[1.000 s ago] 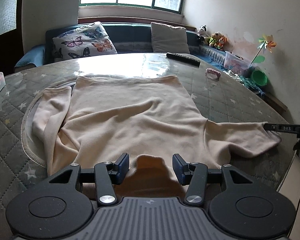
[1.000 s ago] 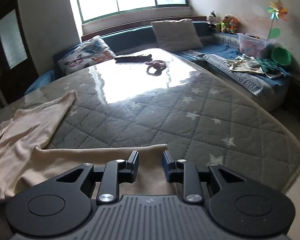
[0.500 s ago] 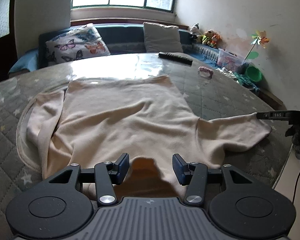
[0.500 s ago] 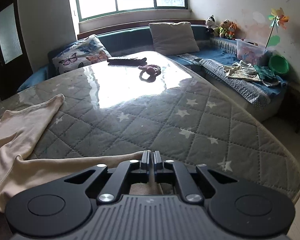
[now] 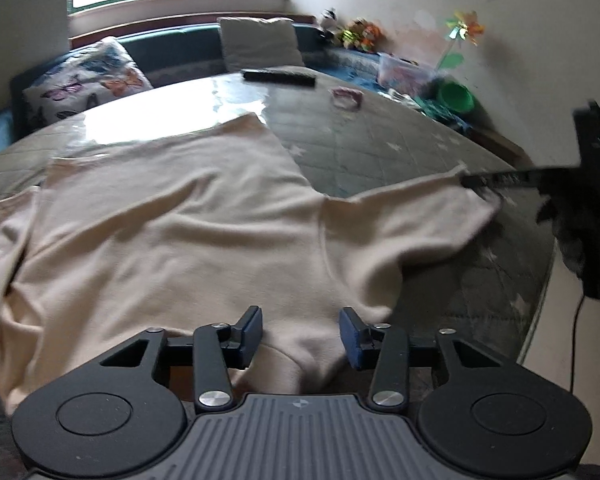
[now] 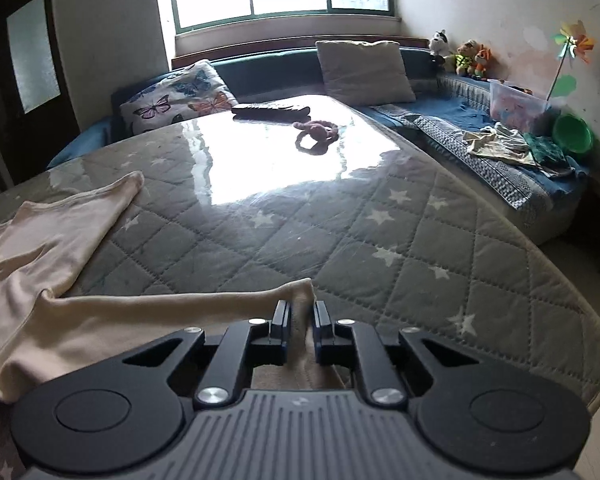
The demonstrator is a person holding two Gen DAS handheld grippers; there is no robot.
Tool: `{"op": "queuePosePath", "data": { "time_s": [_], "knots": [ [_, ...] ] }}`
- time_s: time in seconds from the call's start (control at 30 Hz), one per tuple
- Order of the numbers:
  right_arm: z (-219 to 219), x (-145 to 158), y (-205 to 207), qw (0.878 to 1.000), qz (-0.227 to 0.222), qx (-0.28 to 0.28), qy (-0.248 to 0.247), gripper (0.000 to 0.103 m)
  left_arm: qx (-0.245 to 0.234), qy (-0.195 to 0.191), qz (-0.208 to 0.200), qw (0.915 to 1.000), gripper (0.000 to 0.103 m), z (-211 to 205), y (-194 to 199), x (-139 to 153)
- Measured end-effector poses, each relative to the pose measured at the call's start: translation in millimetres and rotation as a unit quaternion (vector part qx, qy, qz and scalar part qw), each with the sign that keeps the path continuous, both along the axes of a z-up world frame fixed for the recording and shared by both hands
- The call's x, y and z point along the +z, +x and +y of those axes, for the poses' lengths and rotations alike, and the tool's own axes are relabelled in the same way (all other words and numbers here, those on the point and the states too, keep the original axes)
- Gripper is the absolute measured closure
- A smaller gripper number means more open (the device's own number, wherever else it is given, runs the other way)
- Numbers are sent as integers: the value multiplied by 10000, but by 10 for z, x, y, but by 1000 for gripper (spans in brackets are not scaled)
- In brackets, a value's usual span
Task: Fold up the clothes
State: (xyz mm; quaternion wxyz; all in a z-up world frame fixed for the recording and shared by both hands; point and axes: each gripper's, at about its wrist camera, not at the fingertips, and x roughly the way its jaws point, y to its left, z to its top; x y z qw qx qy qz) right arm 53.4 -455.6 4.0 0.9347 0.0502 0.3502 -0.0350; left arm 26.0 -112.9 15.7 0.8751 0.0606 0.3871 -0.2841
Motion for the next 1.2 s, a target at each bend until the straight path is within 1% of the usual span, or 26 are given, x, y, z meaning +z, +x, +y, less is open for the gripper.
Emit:
{"op": "queuePosePath", "data": {
  "time_s": [0.07,0.17,0.27,0.37,0.47,0.57,0.63,0.73,0.8,0.87,0.97,1.07,1.17,1.2],
  "knots": [
    [1,-5,33,9999,-17,-39,-148,95,-94,40,-66,9999,61,-54,-22,-10],
    [-3,-12,87,9991,-42,-86,-422,95,-219,-29,-40,9997,62,-128,-16,-17],
    [-32,-29,177,9986,-40,-118,-516,95,-294,-32,-81,9995,62,-182,-17,-32],
    [-50,-25,250,9985,-15,-118,-541,94,-249,-108,-51,9996,62,-129,-17,10],
    [-38,-6,273,9984,20,-47,-560,91,-111,-118,-223,9996,60,5,-27,112],
    [-9,38,265,9982,-11,-4,-593,87,271,-143,-412,9987,60,227,44,234],
    [25,89,254,9982,-58,22,-604,86,733,-50,-530,9959,59,419,162,286],
    [107,188,251,9982,-165,101,-575,76,1409,77,-567,9884,60,692,402,329],
    [202,270,247,9980,-268,259,-515,75,1809,173,-609,9815,60,870,575,342],
    [318,342,252,9975,-353,474,-397,70,2139,216,-594,9748,61,1057,764,348],
    [574,407,290,9944,-423,939,-255,68,2476,282,-591,9666,62,1248,1061,333],
    [879,429,363,9888,-440,1416,-171,68,2618,273,-528,9633,64,1344,1333,302],
    [1183,436,434,9816,-453,1855,-61,68,2762,303,-472,9595,70,1392,1584,246],
    [1265,431,458,9793,-454,1970,-41,68,2817,306,-425,9581,74,1416,1664,215]
  ]
}}
